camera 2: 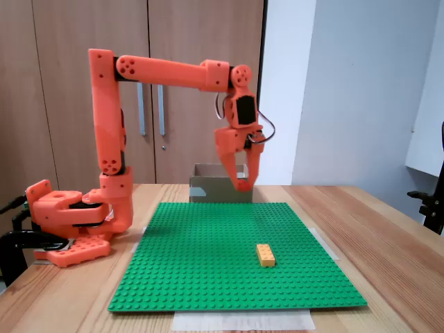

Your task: Pick the red lego block and put it in the box.

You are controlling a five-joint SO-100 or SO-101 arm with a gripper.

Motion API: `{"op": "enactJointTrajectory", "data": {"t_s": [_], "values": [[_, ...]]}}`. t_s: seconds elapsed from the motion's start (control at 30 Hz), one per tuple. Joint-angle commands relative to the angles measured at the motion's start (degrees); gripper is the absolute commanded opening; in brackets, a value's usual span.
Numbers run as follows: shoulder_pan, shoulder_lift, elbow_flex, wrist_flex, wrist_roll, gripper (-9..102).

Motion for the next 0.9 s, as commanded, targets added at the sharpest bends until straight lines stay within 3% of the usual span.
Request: {"op": "enactJointTrajectory", "data": {"t_s": [0.0, 0.33, 0.5, 0.87], "values": [[-0.44, 6.42, -0.35, 2.02, -0.88, -1], [-8.26, 16.17, -3.87, 13.62, -1.23, -1], [-15.73, 16.17, -13.89, 17.67, -1.41, -1], [-27.51, 6.06, -17.75, 14.94, -0.79, -1]]}}
